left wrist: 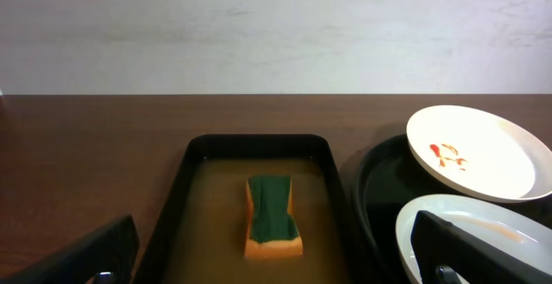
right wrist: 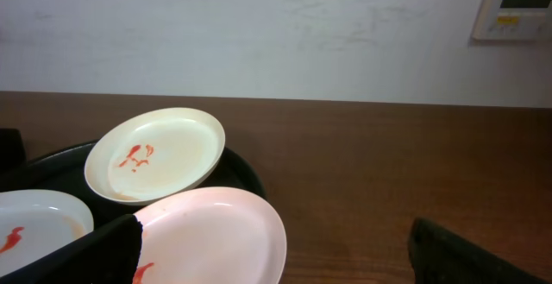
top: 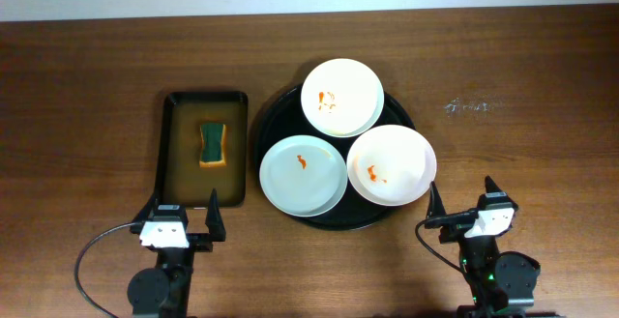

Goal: Clean dirty plates on tray and stack at the side
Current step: 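Move the left gripper toward the sponge in the black water tray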

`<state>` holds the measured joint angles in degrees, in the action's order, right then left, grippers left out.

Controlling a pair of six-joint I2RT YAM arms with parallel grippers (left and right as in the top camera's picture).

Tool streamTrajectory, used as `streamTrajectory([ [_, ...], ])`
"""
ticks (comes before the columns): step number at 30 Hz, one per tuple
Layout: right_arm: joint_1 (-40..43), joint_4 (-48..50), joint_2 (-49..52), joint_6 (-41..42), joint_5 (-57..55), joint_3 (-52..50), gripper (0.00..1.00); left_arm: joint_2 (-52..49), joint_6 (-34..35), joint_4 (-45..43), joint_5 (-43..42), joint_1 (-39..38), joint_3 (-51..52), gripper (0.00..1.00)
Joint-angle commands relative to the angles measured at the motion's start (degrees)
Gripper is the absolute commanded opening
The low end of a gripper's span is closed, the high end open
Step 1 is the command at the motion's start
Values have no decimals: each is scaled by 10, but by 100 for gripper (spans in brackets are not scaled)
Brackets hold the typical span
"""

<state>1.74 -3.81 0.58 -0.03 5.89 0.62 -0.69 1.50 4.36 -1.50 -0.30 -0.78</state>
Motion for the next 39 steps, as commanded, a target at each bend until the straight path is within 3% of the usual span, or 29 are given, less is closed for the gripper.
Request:
streamTrajectory([
  [1,3,-3,-4,1,-3,-3,99,3,-9,1,-8,3,3,99],
  [34,2,-3,-4,1,-1,-3,99,0,-9,5,-2,3,1,99],
  [39,2,-54,17,66,-1,39,99,-33,-9,114,-2,3,-93,99],
])
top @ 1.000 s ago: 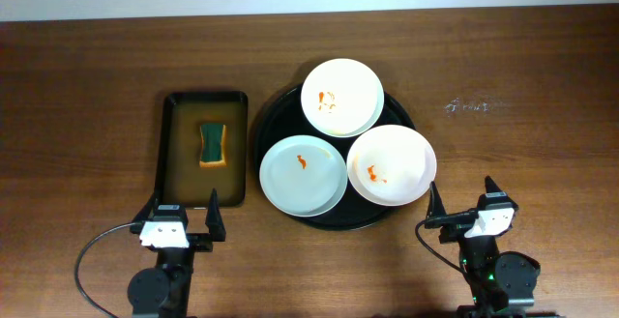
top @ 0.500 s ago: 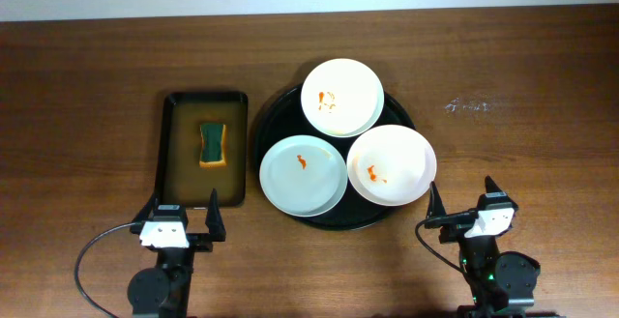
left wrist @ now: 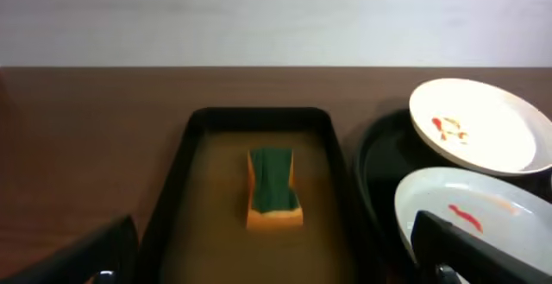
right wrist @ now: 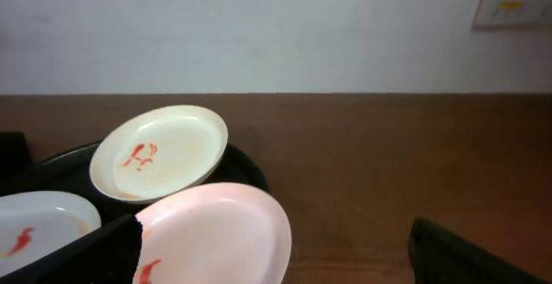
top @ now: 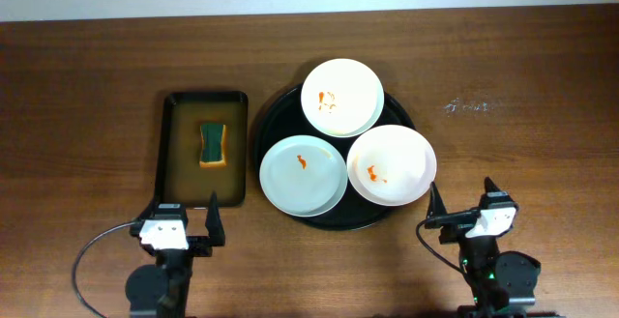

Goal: Clean dirty plates on tray and stack at the side
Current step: 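Move the left gripper toward the sponge in the black water tray, then grasp the green-and-orange sponge with the left gripper and lift it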

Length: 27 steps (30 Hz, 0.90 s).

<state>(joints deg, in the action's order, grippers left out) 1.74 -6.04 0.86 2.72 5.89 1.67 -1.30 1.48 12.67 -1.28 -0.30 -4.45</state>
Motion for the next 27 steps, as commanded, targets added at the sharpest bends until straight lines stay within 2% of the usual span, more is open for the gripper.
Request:
streamTrajectory([
  [1,2,-57,35,38,-1,50,99,-51,-9,49,-4,3,-83,99],
  [5,2,-162,163,38,4,189,99,-234,-9,118,-4,3,-219,99],
  [9,2,-290,307,38,27,332,99,-431,-9,229,-9,3,-392,99],
  [12,2,-425,436,38,36,471,99,-575,-9,381,-9,2,-542,99],
  [14,2,-504,511,36,36,550,99,-618,-9,422,-9,3,-575,99],
  [16,2,-509,541,36,57,559,99,-625,-9,419,-26,3,-575,99],
  [19,2,-510,555,36,57,559,99,-637,-9,316,-62,3,-575,99],
  [20,2,-510,555,36,57,559,99,-667,-9,292,-54,3,-587,99],
  [23,2,-510,555,36,57,559,99,-825,-16,327,-12,2,-718,97],
  [24,2,-510,555,36,57,559,99,-888,-15,324,-8,2,-750,93],
  [27,2,-510,555,36,57,559,99,-1002,-15,286,-9,2,-753,81],
])
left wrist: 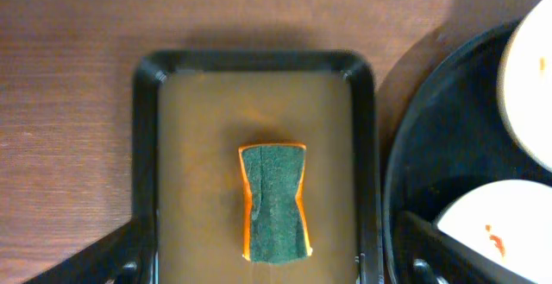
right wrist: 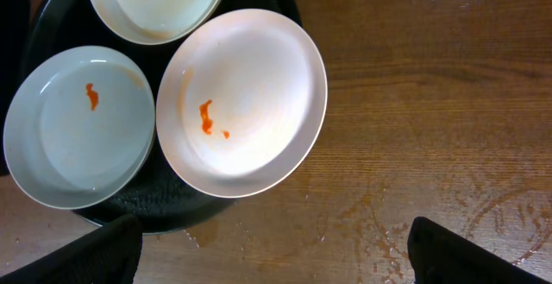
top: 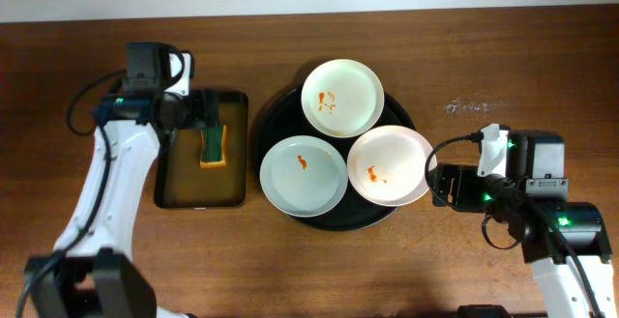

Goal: Clean dirty plates on tray and stack at the side
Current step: 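Grasp the green-and-orange sponge with the left gripper and lift it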

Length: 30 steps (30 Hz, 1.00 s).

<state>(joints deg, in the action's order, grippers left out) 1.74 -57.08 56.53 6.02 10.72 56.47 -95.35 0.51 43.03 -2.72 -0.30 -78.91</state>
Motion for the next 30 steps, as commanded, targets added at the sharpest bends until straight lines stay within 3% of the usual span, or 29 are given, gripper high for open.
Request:
streamTrajectory([
  [1,2,1,-2,3,9,11,99,-85,-5,-27,6,2,-8,80],
  [13,2,0,-2,3,9,11,99,-216,-5,-60,-9,-9,-8,72],
  [21,2,0,-2,3,9,11,99,-217,-5,-63,17,-24,-8,37],
  [22,2,0,-2,3,9,11,99,-217,-5,-61,17,-24,-8,13],
  [23,2,0,-2,3,9,11,99,-217,-5,-61,17,-24,-8,1],
  [28,2,-6,-2,3,9,11,99,-177,-5,-14,17,-24,-33,0],
  [29,2,-6,-2,3,9,11,99,-172,-5,-13,17,-24,-33,45],
  [30,2,-6,-2,3,9,11,99,-172,-5,-14,17,-24,-29,52],
])
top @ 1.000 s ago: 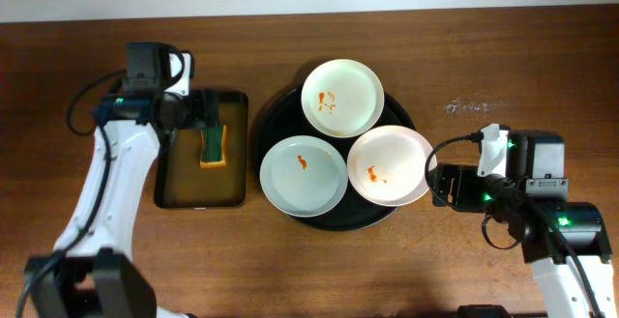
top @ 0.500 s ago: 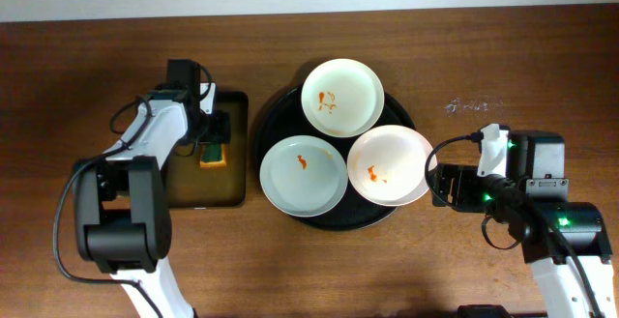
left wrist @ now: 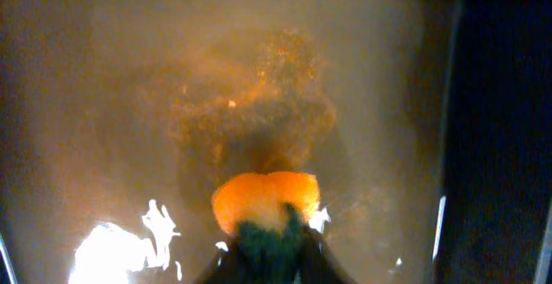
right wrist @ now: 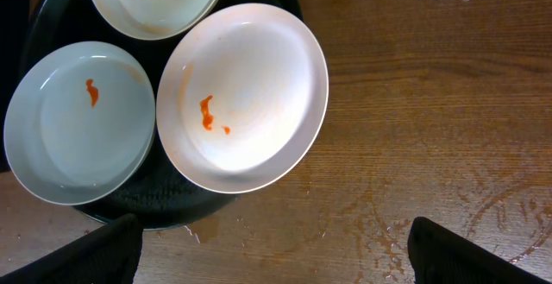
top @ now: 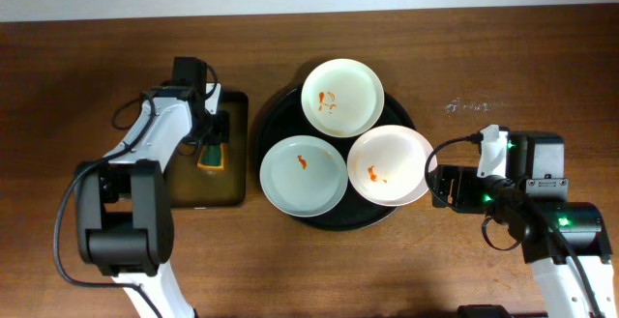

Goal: Clean dirty plates on tray and stack at the side
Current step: 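Grasp the green-and-orange sponge with the left gripper and lift it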

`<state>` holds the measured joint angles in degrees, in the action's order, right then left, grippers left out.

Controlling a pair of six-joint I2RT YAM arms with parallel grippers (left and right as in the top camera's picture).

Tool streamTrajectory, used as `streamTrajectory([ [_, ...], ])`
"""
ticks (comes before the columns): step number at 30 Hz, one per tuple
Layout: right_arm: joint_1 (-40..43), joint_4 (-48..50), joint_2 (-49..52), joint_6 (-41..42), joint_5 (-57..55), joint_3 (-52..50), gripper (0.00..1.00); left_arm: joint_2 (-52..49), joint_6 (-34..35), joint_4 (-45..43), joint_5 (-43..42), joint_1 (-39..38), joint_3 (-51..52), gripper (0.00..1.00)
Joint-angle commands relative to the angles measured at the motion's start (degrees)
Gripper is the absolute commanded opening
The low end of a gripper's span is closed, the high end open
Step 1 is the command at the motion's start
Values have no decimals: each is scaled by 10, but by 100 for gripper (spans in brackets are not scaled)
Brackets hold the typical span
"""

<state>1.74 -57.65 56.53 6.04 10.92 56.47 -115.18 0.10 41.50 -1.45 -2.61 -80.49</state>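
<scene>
Three plates with red smears sit on a round black tray [top: 276,115]: a cream one [top: 342,98] at the back, a light blue one [top: 303,175] front left, a pink one [top: 391,166] front right. The orange and green sponge [left wrist: 266,202] lies in brownish water in a rectangular black tray [top: 193,197]. My left gripper [left wrist: 269,249] is down in that water, its dark fingers pressed on both sides of the sponge's green part. Over the wood just right of the pink plate [right wrist: 246,94], my right gripper [right wrist: 276,258] hangs open and holds nothing.
The brown wooden table [top: 503,57] has wet streaks [right wrist: 405,215] right of the round tray. A faint white mark [top: 469,107] shows at the back right. The rectangular tray stands close to the round tray's left side.
My left gripper was open high above the sponge tray; now it is down in the water, shut on the sponge. The right gripper and the plates have not moved.
Both grippers first stood open at the table's front edge and were much the same a moment later. Then the left one was over the sponge tray and the right one beside the pink plate. Now the left holds the sponge in the water.
</scene>
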Motion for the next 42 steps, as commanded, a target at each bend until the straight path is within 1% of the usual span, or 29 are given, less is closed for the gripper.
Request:
streamTrajectory([
  [1,2,0,-2,2,7,11,99,26,-1,4,4,-1,-13,98],
  [2,2,0,-2,2,7,11,99,26,-1,8,4,-1,-13,99],
  [4,2,-1,-2,2,7,11,99,29,-1,39,3,-1,-13,99],
  [6,2,-1,-2,2,7,11,99,29,-1,86,2,-1,-13,97],
  [7,2,-1,-2,2,7,11,99,29,-1,90,2,-1,-13,83],
  [8,2,0,-2,2,7,11,99,29,-1,87,2,-1,-13,65],
  [9,2,-1,-2,3,7,11,99,29,-1,85,2,-1,-13,56],
  [14,2,-1,-2,3,7,11,99,26,-1,47,2,-1,14,58],
  [17,2,-1,-2,2,7,11,99,26,-1,33,2,-1,17,56],
  [18,2,-1,-2,3,7,11,99,26,-1,33,2,-1,18,53],
  [20,2,-1,-2,3,7,11,99,26,-1,30,2,-1,21,52],
  [21,2,-1,-2,3,7,11,99,26,-1,31,2,-1,21,43],
  [23,2,-1,-2,3,7,11,99,26,-1,30,2,-1,21,40],
  [24,2,-1,-2,2,7,11,99,26,-1,29,2,-1,23,35],
  [26,2,-1,-2,2,7,11,99,26,-1,22,2,-1,37,33],
  [27,2,-1,-2,3,7,11,99,26,-1,18,2,-1,51,17],
  [29,2,-1,-2,3,7,11,99,26,-1,18,2,-1,51,11],
  [30,2,-1,-2,2,7,11,99,26,-1,18,2,-1,49,0],
  [33,2,-1,-2,2,7,11,99,42,-1,45,4,-1,11,0],
  [35,2,0,-2,2,7,11,99,65,-1,39,5,-1,4,0],
  [38,2,0,-2,2,7,11,99,62,-1,23,12,-1,17,0],
  [42,2,-1,-2,2,7,11,99,62,-1,-14,13,-1,75,0],
])
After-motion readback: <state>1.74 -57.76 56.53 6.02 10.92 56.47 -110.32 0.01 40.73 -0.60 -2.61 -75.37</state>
